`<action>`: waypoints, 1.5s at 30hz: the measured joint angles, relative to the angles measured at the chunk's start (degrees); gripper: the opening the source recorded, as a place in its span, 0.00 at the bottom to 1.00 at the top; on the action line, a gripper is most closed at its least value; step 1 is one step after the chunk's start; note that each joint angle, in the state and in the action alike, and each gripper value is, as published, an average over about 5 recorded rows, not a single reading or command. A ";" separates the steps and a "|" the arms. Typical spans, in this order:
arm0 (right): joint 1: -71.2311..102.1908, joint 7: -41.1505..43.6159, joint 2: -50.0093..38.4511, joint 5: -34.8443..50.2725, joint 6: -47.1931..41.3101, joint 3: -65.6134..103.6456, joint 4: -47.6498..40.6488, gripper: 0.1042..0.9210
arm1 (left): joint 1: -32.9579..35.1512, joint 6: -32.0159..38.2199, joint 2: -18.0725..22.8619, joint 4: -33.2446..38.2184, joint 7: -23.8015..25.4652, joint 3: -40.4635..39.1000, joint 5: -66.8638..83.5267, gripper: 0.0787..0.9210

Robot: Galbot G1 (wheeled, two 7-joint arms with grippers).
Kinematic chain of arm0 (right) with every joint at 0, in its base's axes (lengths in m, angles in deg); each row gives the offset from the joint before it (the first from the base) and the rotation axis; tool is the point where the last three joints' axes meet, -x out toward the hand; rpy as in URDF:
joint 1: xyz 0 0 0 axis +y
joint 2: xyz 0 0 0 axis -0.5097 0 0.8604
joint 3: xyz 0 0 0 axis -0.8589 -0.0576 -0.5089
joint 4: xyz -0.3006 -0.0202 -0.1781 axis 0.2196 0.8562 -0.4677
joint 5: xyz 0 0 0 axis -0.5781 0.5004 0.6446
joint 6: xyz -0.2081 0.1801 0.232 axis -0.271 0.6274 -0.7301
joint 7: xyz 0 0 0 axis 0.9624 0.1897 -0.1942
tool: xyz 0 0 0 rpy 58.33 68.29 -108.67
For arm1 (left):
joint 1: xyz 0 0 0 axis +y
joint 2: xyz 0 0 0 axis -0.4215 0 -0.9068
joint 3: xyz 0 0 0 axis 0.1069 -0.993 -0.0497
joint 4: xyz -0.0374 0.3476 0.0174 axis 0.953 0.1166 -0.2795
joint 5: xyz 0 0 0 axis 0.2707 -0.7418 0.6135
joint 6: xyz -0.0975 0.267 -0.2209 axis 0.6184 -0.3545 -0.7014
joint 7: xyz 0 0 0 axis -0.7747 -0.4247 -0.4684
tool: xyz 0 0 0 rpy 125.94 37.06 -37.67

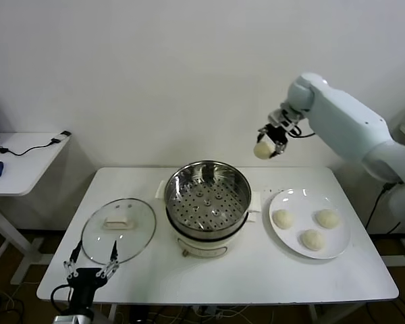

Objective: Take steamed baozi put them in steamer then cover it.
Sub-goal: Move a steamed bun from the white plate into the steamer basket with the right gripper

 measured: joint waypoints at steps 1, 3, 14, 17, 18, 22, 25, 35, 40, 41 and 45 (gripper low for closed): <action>-0.33 -0.15 0.75 -0.40 0.91 -0.59 0.86 0.73 | 0.08 -0.08 0.00 0.15 -0.03 -0.09 -0.05 0.88; -0.65 -0.64 2.23 -1.75 2.77 -1.48 2.50 0.74 | 0.25 -0.20 0.02 0.41 -0.05 -0.20 -0.11 0.88; 3.98 -5.26 10.17 -17.51 13.34 -1.34 5.83 0.74 | 0.89 -0.55 0.26 1.65 -0.14 0.18 -0.01 0.88; 5.94 -6.57 11.89 -21.90 15.61 -0.67 5.36 0.74 | 0.96 -0.58 0.27 1.91 -0.16 0.27 0.03 0.88; 6.59 -6.96 12.40 -23.22 16.27 -0.45 5.11 0.74 | 0.97 -0.59 0.27 1.97 -0.16 0.28 0.04 0.88; 9.04 -8.09 13.96 -27.52 18.32 0.37 3.88 0.74 | 0.87 -0.74 0.21 1.97 -0.15 0.27 0.07 0.88; 10.45 -8.53 14.55 -29.66 19.33 0.77 3.22 0.74 | 0.64 -0.94 0.12 1.86 -0.13 0.20 0.07 0.88; 12.98 -8.82 15.04 -32.33 20.76 0.92 2.72 0.75 | -0.14 -1.42 0.14 1.58 -0.09 -0.15 -0.08 0.88; 13.40 -8.83 14.89 -32.24 20.74 0.93 2.71 0.82 | -0.21 -1.46 0.19 1.34 -0.10 -0.28 -0.20 0.88; 13.43 -8.79 14.83 -32.13 20.74 0.99 2.74 0.84 | -0.22 -1.46 0.24 1.32 -0.10 -0.36 -0.25 0.88; 13.19 -8.46 14.34 -31.58 20.87 1.41 3.24 0.88 | -0.29 -1.54 0.40 1.31 -0.12 -0.62 -0.47 0.88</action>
